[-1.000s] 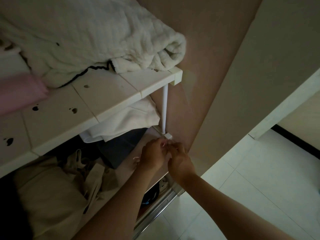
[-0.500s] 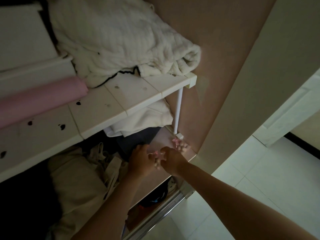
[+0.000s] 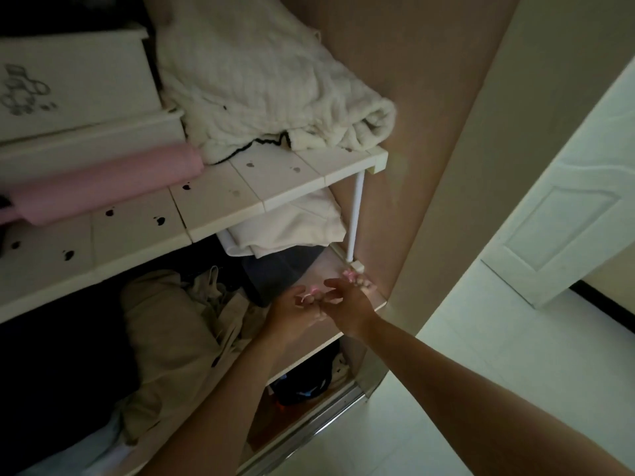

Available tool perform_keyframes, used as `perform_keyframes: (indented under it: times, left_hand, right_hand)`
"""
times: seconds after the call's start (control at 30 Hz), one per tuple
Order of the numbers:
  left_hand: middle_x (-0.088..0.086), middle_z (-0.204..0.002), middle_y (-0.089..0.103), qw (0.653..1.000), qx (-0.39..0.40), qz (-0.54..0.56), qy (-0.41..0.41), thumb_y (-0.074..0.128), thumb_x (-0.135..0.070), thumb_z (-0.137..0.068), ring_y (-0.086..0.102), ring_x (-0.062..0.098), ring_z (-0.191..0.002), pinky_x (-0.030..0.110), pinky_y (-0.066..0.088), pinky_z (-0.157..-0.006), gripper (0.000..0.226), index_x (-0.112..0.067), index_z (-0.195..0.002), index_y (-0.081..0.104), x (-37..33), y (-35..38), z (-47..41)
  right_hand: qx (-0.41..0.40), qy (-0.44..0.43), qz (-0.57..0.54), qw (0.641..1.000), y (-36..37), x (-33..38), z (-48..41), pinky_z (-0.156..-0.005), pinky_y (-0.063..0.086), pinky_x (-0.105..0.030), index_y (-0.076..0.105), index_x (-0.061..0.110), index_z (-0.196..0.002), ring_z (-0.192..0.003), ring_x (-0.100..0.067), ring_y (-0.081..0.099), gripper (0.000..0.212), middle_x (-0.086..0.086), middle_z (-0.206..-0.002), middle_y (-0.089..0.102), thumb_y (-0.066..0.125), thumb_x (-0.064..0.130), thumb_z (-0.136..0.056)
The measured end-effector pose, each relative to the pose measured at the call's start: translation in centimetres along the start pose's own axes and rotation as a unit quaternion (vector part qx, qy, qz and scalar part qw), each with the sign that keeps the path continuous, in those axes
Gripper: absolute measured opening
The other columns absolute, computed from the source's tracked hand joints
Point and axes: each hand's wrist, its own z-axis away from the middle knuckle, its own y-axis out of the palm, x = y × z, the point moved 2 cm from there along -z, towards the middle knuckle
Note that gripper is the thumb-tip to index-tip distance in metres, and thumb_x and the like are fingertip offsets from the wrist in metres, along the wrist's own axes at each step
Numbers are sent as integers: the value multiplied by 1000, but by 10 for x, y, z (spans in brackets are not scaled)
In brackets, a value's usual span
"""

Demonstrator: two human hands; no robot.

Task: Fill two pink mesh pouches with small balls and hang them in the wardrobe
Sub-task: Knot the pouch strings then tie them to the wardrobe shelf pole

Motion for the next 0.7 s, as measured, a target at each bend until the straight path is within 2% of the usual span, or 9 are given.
perform_keyframes:
  times: [0.03,0.1,0.2,0.23,0.33,0.4,0.47,0.53,0.7]
  left_hand:
    - [5,-63,62,1000,7,13,1,61,3,-87,56,8,-47,20,46,-53,11,-8,-86,59,-9,2,8]
    - [3,-54,58,999,16,43,17,63,0,-87,49,11,-43,24,40,-51,13,-10,-81,65,-26,5,24]
    - [12,-63,62,995,5,92,42,64,-2,-92,49,15,-47,22,36,-45,10,-7,-84,68,-59,11,54]
    - [14,-65,62,992,-4,108,60,63,-2,-92,49,17,-48,22,35,-44,9,-7,-86,67,-72,14,64]
    - [14,-76,69,980,-66,149,114,68,-4,-89,57,24,-55,28,44,-50,20,-11,-107,62,-108,18,94]
    - [13,-83,73,974,-115,137,139,75,-16,-85,67,24,-65,37,56,-63,29,-15,-112,64,-130,20,113]
    - [9,-91,75,964,-152,151,156,78,-21,-83,72,23,-77,42,61,-76,23,-19,-103,67,-151,21,130]
    - [6,-98,75,953,-173,175,177,79,-23,-83,74,22,-87,46,62,-80,26,-20,-105,66,-171,21,146]
    - [5,-98,72,931,-194,182,252,79,-18,-84,73,14,-85,29,62,-69,30,-14,-109,64,-228,13,190]
  right_hand:
    - [-5,-12,-18,1000,-9,3,6,-59,42,1,54,10,-140,-95,-16,60,47,-9,-117,66,67,5,-95]
    - [-13,-37,-47,998,-26,12,19,-63,45,-2,56,15,-136,-94,-16,63,45,-5,-110,68,67,5,-94]
    - [-42,-104,-52,992,-54,25,39,-86,56,-29,63,31,-120,-98,-20,70,35,3,-101,72,71,13,-90]
    - [-49,-130,-50,989,-63,31,47,-87,56,-35,64,32,-115,-97,-20,71,32,3,-100,73,72,14,-90]
    - [-73,-201,-77,974,-88,54,70,-76,52,-24,67,19,-113,-85,-12,69,20,3,-102,73,72,15,-94]
    - [-92,-250,-61,962,-105,72,87,-74,46,-9,67,16,-111,-88,-4,66,18,7,-103,69,72,17,-94]
    - [-105,-304,-33,946,-122,89,104,-74,42,-2,67,17,-115,-92,1,64,30,8,-107,63,78,19,-88]
    - [-107,-352,-2,930,-139,107,121,-77,41,0,64,22,-123,-97,-3,64,47,6,-117,58,84,23,-80]
    - [-156,-449,54,878,-180,160,156,-77,43,-1,65,20,-124,-92,-6,61,53,3,-117,59,88,26,-76]
